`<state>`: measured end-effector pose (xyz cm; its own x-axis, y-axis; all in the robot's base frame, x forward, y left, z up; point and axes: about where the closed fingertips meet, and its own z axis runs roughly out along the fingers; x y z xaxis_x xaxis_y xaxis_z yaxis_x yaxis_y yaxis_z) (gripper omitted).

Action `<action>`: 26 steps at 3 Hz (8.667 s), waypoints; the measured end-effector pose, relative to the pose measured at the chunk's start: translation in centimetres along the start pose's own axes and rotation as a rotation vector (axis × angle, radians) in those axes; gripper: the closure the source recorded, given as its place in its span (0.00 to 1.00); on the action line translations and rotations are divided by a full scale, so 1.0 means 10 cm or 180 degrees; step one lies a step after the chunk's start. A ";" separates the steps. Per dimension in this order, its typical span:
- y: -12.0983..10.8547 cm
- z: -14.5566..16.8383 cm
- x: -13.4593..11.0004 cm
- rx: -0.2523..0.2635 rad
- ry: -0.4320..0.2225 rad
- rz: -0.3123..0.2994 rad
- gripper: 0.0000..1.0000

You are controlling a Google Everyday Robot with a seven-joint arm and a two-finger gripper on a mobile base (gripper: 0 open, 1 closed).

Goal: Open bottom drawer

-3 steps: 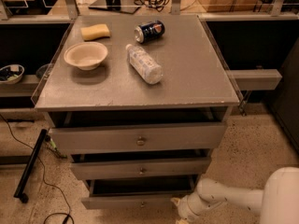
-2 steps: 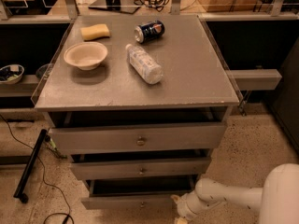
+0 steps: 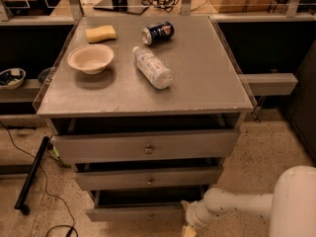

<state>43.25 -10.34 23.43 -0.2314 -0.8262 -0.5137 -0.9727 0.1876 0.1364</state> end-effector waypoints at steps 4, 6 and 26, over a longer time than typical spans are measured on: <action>0.09 0.28 0.15 -0.0430 0.0049 -0.0070 0.00; 0.09 0.26 0.12 -0.0462 0.0015 -0.0067 0.00; -0.22 0.31 -0.04 -0.0370 -0.0030 -0.0220 1.00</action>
Offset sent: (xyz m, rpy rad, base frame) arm 0.0161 0.0047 -0.0370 0.0416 0.0575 0.0129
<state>45.44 -8.75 20.75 -0.1644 -0.8299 -0.5332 -0.9780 0.0670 0.1973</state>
